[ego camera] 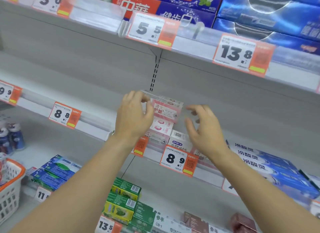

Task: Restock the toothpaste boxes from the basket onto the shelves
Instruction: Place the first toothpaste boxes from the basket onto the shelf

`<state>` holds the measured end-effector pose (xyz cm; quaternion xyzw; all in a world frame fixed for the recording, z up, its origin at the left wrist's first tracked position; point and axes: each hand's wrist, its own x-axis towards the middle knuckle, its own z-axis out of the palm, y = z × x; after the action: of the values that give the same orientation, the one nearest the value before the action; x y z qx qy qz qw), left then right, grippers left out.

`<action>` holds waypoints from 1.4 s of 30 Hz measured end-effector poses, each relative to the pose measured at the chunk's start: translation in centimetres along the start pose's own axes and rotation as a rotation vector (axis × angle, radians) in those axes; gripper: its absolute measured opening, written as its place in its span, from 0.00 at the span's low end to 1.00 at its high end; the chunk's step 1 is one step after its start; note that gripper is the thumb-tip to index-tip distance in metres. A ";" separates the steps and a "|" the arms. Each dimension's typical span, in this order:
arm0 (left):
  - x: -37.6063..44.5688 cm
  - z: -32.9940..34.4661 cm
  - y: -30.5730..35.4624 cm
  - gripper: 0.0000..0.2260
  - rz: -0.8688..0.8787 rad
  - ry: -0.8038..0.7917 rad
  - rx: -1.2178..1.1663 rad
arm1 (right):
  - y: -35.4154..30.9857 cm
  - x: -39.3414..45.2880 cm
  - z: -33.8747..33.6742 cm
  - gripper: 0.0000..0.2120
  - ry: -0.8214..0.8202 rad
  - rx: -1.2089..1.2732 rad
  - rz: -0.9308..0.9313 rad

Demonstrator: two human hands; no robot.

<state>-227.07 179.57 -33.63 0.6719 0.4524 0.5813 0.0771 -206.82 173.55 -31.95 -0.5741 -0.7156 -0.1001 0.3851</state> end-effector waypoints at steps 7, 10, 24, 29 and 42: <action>-11.0 3.6 9.7 0.04 0.499 -0.517 -0.115 | 2.0 -18.2 -6.8 0.06 -0.022 0.137 0.048; -18.1 6.2 12.1 0.06 0.575 -0.916 -0.033 | 6.3 -27.5 -7.6 0.06 -0.129 0.128 0.315; -49.6 16.9 6.3 0.28 0.038 -1.864 0.168 | 16.0 -55.1 -7.8 0.26 -1.152 0.124 1.163; -52.5 18.3 6.1 0.40 0.120 -1.891 0.251 | 17.8 -58.8 -7.3 0.36 -1.109 0.054 1.299; -57.2 25.1 8.0 0.29 0.499 -1.901 0.263 | 20.3 -63.5 -6.4 0.54 -0.928 0.108 1.698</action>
<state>-196.70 145.67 -77.09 0.9380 0.1088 -0.2549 0.2084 -182.98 129.01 -75.94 -0.8636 -0.1470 0.4811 0.0343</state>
